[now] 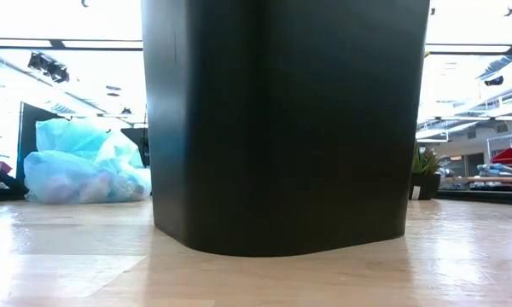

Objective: Place trash/remove bag and relplace
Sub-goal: Put the gray trash bag into the trash bin

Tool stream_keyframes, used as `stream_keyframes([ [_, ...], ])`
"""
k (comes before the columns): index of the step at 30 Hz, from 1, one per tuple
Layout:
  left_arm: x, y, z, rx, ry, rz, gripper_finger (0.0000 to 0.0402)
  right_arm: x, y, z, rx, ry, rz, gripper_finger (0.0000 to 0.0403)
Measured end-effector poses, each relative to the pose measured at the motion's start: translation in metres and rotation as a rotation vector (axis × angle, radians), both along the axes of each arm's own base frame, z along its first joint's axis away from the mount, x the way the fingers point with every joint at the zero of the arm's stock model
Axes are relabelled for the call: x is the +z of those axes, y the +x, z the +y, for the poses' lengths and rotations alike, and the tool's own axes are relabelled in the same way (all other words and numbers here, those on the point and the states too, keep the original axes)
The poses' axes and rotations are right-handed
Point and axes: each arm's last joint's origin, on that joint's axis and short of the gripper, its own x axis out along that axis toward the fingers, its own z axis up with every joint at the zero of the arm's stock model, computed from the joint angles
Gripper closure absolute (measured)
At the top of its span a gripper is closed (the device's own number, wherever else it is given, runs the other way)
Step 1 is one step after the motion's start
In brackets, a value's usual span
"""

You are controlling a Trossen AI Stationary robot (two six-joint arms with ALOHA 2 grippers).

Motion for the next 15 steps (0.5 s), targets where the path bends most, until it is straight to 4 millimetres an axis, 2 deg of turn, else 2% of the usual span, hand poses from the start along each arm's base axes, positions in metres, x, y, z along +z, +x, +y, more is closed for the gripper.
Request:
stream_keyframes([
  [5, -0.012, 0.017, -0.007, -0.041, -0.009, 0.027, 0.0401, 0.0, -0.001, 0.007, 0.025, 0.007, -0.002, 0.0403],
  [9, -0.011, 0.034, -0.012, -0.131, -0.022, -0.026, 0.0401, 0.0, -0.002, 0.011, 0.045, 0.009, -0.005, 0.0403],
  [15, -0.023, 0.055, -0.021, -0.211, -0.024, -0.03, 0.0401, 0.001, -0.004, 0.017, 0.063, 0.016, -0.008, 0.0403],
])
